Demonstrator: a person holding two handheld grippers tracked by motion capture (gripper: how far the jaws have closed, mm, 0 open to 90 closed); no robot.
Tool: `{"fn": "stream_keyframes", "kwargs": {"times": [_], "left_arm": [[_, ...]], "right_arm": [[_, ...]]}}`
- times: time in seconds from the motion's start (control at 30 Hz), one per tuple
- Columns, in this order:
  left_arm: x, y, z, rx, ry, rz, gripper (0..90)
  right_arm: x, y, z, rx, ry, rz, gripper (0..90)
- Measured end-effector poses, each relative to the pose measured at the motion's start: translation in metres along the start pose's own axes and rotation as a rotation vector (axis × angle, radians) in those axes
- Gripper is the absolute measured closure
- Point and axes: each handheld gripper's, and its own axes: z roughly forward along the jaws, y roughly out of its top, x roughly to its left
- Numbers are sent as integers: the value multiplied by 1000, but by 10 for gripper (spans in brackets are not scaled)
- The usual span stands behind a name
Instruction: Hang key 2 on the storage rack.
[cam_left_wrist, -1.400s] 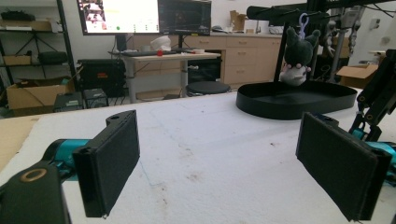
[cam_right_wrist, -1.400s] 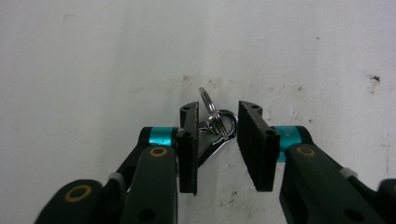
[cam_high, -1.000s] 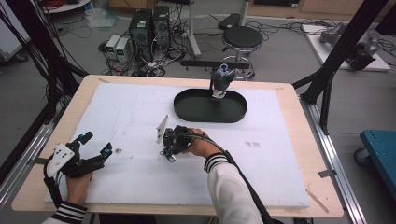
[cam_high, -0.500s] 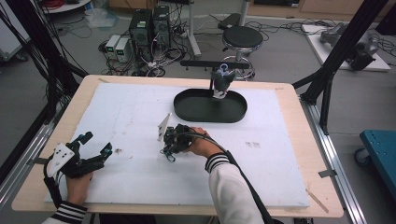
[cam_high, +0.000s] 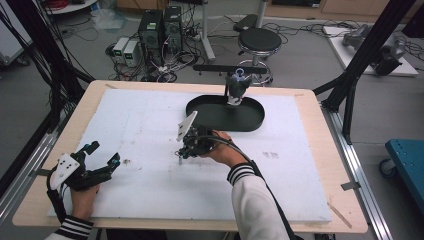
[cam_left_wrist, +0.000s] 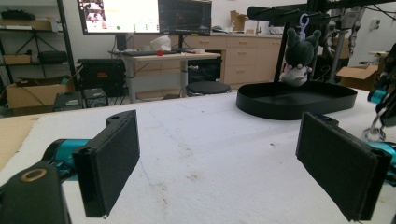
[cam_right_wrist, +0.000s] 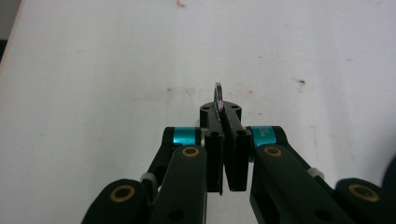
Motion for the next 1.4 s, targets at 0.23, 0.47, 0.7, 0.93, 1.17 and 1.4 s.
{"fn": "stream_keyframes", "kwargs": {"times": [0.23,0.47,0.7,0.93,1.17,1.4], "left_arm": [[0,0,0,1,2,-3,139],[0,0,0,1,3,-3,140],[0,0,1,2,2,-4,139],[0,0,1,3,2,-2,140],[0,0,1,5,1,-3,140],[0,0,1,6,1,-3,140]], "right_arm": [[-1,-6,-29,-58,-83,29,886],[-3,-16,-59,-119,-140,61,886],[-3,-30,-93,-205,-206,110,885],[-4,-44,-123,-257,-271,144,885],[-4,-58,-146,-276,-322,174,885],[-8,-67,-164,-293,-368,200,885]]}}
